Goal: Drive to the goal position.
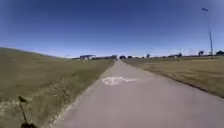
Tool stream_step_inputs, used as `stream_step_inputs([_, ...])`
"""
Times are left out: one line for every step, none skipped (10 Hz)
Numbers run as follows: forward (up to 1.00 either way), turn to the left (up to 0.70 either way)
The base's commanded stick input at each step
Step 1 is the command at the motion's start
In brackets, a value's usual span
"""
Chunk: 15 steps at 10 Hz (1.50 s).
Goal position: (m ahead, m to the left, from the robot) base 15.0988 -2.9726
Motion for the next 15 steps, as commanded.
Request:
stream_step_inputs([1.0,0.0])
stream_step_inputs([1.0,0.0])
stream_step_inputs([1.0,0.0])
stream_step_inputs([1.0,0.0])
stream_step_inputs([1.0,0.0])
stream_step_inputs([1.0,0.0])
stream_step_inputs([1.0,0.0])
stream_step_inputs([1.0,0.0])
stream_step_inputs([1.0,0.0])
stream_step_inputs([1.0,0.0])
stream_step_inputs([1.0,0.0])
stream_step_inputs([1.0,0.0])
stream_step_inputs([1.0,0.0])
stream_step_inputs([1.0,-0.28])
stream_step_inputs([1.0,-0.34])
